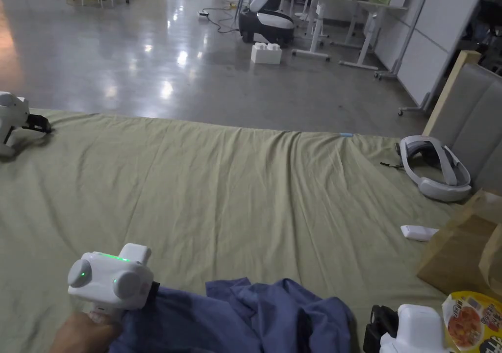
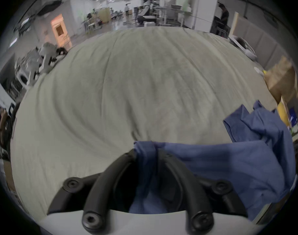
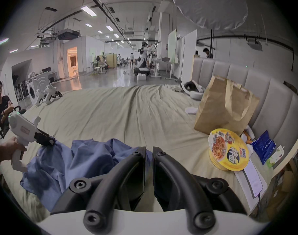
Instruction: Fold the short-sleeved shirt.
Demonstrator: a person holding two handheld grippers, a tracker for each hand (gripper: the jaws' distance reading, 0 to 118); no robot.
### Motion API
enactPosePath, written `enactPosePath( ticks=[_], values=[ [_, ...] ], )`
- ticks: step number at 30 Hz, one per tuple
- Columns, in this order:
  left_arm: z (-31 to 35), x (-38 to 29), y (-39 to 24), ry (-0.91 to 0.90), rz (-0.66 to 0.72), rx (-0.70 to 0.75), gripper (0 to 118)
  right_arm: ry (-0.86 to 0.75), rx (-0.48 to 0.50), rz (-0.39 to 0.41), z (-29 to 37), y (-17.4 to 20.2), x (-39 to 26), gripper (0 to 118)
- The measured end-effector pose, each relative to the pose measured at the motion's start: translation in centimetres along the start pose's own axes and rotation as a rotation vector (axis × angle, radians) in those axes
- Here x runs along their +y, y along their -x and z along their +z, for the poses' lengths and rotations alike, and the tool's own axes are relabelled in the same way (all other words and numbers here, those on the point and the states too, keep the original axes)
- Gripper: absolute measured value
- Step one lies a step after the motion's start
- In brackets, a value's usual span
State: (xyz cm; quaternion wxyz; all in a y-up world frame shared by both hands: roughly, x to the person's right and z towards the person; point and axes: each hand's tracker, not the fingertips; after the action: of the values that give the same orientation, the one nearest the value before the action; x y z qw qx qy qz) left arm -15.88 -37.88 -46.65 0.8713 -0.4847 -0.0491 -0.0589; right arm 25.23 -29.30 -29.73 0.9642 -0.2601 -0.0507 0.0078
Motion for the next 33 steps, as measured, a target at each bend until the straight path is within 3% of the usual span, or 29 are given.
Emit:
enactPosePath(
  ticks=[2, 5, 7, 8, 9, 14, 16, 17, 18, 20, 23, 26, 33],
  values=[
    [0.2, -0.5, -0.1, 0.008, -0.003, -0.018, 11, 0.067, 0.01, -0.002, -1.7, -0.3, 0.6, 11],
    [1.1, -0.5, 0.4, -0.006, 0.025, -0.065, 8, 0.177, 0.023, 0.011, -5.0, -0.7, 2.0, 18],
    [2.6, -0.9, 1.0, -0.035, 0.061, -0.109, 8, 0.26, 0.053, 0.017, -7.7, -0.9, 2.8, 41],
    [3.5, -1.3, 1.2, -0.047, 0.074, -0.124, 8, 0.292, 0.07, 0.019, -9.0, -1.0, 3.1, 62],
    [4.7, -1.5, 1.6, -0.092, 0.059, -0.075, 8, 0.334, 0.094, 0.011, -10.5, -1.0, 3.3, 71],
    [9.2, -3.5, 2.5, -0.194, 0.117, -0.084, 8, 0.527, 0.149, -0.019, -16.4, -0.5, 2.8, 71],
    [10.0, -4.5, 2.5, -0.206, 0.126, -0.082, 8, 0.597, 0.148, -0.01, -18.2, -0.1, 1.4, 65],
    [10.5, -5.1, 2.6, -0.209, 0.128, -0.08, 8, 0.62, 0.147, -0.01, -18.7, 0.1, 0.9, 51],
    [10.7, -5.7, 2.6, -0.213, 0.128, -0.076, 8, 0.624, 0.163, -0.01, -19.0, 0.2, 0.4, 47],
    [11.1, -6.6, 2.5, -0.221, 0.124, -0.068, 8, 0.546, 0.118, 0.048, -17.7, 0.8, 0.0, 33],
    [10.8, -7.0, 2.2, -0.209, 0.123, -0.053, 8, 0.526, 0.169, 0.076, -17.0, 1.5, 0.3, 11],
    [11.2, -6.9, 2.7, -0.232, 0.148, -0.046, 8, 0.427, 0.145, 0.159, -15.1, 2.1, 1.2, 9],
    [16.7, -4.4, 5.2, -0.359, 0.184, -0.008, 8, 0.159, 0.107, 0.072, -7.9, 0.3, 7.9, 9]
  ],
)
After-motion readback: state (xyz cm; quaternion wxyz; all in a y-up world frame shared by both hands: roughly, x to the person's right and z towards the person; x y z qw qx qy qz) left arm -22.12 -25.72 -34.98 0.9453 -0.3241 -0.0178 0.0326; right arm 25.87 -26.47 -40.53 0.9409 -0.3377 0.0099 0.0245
